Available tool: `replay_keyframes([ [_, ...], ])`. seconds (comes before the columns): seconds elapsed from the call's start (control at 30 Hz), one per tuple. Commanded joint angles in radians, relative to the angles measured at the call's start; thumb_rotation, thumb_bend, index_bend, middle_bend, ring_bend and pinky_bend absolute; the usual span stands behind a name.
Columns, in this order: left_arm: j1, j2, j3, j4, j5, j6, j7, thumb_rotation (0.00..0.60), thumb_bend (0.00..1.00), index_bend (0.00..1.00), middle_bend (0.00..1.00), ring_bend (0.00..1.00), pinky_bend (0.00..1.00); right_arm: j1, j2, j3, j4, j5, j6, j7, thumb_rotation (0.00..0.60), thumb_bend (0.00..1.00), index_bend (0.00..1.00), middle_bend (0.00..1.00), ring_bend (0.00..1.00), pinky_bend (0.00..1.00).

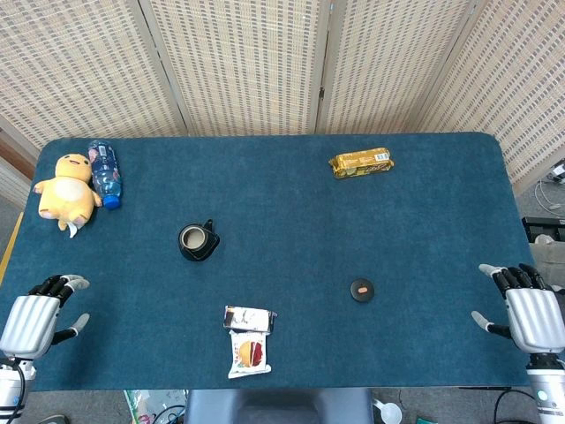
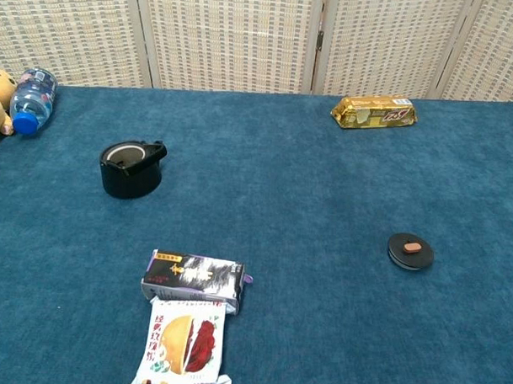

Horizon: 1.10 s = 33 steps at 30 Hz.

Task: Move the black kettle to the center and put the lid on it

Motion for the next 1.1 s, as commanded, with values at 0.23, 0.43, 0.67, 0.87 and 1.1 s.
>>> replay_keyframes([
  [0.23,0.005,0.007,0.005,-0.004,0.005,0.010,-0.021,0.600,0.22,0.35,0.34,0.27,0.43,0.011,-0.003,0.001,-0.001,0.012,-0.024,-0.016,0.600,0.01,0.26,0.32,0.24,0.15],
  [0.43,0.012,0.005,0.017,-0.012,0.028,0.026,-0.013,0.600,0.22,0.35,0.34,0.31,0.45,0.010,0.002,0.000,-0.006,0.010,-0.023,-0.004,0.600,0.01,0.26,0.32,0.24,0.16],
  [0.67,0.009,0.009,0.036,-0.033,0.093,0.050,-0.027,0.600,0.22,0.36,0.37,0.44,0.65,0.001,0.011,-0.004,-0.006,-0.008,-0.004,0.023,0.600,0.01,0.26,0.32,0.24,0.17],
  [0.87,-0.016,0.023,0.050,-0.048,0.198,0.082,-0.056,0.600,0.22,0.39,0.59,0.58,0.77,-0.010,0.018,-0.001,-0.008,-0.008,0.015,0.044,0.600,0.01,0.26,0.32,0.24,0.17],
  [1.1,-0.071,0.099,0.058,-0.157,0.271,0.044,-0.073,0.600,0.22,0.38,0.91,0.66,0.80,-0.015,0.026,-0.001,-0.009,-0.012,0.024,0.061,0.600,0.01,0.26,0.32,0.24,0.18],
])
